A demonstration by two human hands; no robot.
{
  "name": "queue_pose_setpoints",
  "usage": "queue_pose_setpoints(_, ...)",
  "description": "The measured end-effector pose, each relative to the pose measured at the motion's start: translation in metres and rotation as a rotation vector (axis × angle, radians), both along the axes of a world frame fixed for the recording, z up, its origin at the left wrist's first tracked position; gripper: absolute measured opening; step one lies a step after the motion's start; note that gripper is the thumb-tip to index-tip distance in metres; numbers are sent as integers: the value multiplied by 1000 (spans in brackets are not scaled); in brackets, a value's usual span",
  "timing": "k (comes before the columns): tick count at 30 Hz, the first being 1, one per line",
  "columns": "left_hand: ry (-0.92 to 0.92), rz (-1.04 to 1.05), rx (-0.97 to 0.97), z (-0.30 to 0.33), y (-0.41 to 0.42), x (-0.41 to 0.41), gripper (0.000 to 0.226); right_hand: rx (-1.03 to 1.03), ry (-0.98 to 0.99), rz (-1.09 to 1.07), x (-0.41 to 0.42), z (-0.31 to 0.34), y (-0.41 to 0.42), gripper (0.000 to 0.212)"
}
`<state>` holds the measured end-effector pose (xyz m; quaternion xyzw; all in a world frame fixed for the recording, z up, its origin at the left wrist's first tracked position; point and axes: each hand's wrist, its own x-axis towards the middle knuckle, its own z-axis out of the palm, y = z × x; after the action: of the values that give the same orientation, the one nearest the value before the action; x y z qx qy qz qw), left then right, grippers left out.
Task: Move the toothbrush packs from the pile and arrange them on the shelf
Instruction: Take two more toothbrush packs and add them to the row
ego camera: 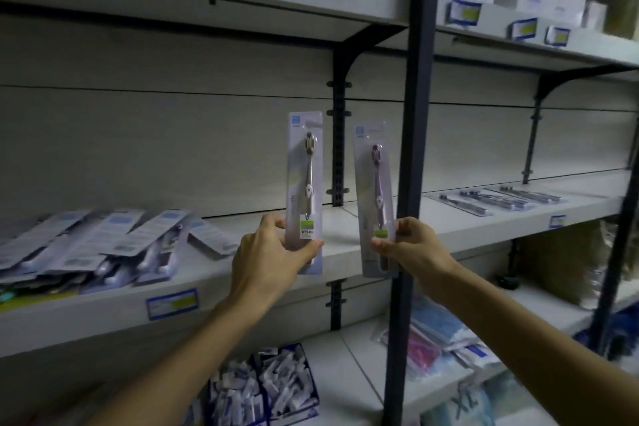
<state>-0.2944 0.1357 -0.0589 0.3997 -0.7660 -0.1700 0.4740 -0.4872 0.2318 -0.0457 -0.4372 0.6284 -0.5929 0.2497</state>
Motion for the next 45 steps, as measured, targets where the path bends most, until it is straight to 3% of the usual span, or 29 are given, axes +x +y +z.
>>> queue_pose_setpoints(10, -79, -91, 30, -19, 74, -140, 52, 12, -6, -16, -131, -8, 88, 33)
queue_pose_setpoints(21, -138, -129, 77, -24, 119, -262, 48, 46, -8, -171, -261, -32, 138, 33)
queue_pose_setpoints(33, -212, -55, 76, -9, 70, -370, 54, 57, 14, -275, -369, -43, 113, 39)
queue_pose_setpoints(39, -200, -3, 73, 6, 21, -420, 57, 83, 95, -275, -425, -22, 66, 61)
queue_pose_setpoints(42, -182, 41, 74, 15, -4, -433, 54, 82, 142, -258, -439, -7, 36, 50)
queue_pose_setpoints(45, -159, 96, 92, 15, -31, -441, 51, 59, 161, -227, -451, -2, -1, 57)
